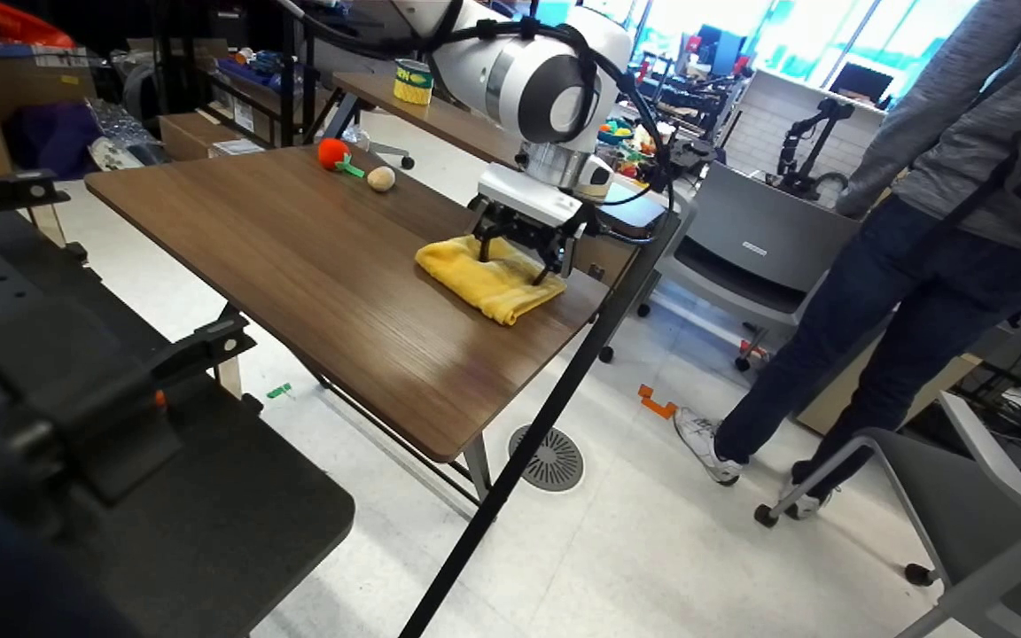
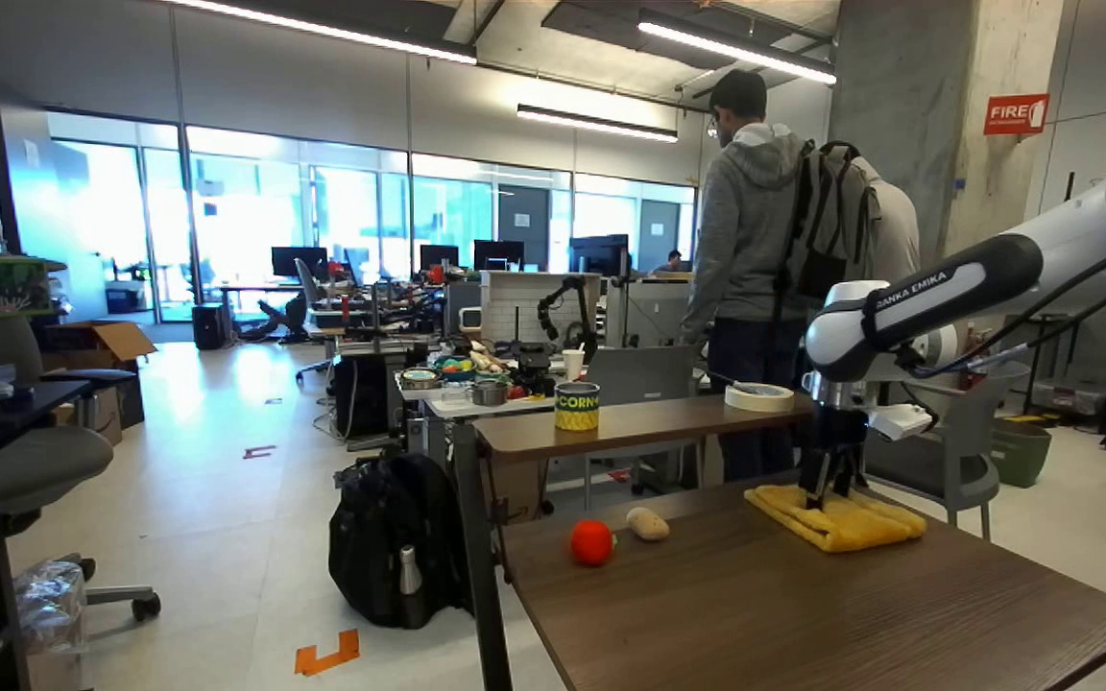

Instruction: Use the towel to clean the table and move the toys to the left

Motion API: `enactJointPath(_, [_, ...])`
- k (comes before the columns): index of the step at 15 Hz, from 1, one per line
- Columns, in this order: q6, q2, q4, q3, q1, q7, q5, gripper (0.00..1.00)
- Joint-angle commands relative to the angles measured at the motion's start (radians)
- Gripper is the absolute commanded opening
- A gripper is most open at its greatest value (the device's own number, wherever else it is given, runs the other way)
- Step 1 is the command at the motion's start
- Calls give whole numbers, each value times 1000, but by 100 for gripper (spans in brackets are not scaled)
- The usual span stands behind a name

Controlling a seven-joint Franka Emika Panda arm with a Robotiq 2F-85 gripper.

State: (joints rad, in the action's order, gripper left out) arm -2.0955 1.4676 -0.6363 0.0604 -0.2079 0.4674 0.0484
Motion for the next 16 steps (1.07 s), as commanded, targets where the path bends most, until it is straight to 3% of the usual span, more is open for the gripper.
enactJointPath(1, [124, -46, -31, 74, -36, 160, -35, 100])
enactJointPath(2, [140, -62, -41, 79, -36, 188, -32, 100])
enactJointPath(7, [123, -157, -121, 24, 34, 81, 23, 100])
enactJointPath(15, [74, -37, -174, -153, 209, -394, 114, 100])
enactJointPath(16, [105, -75, -170, -112, 181, -301, 88, 100])
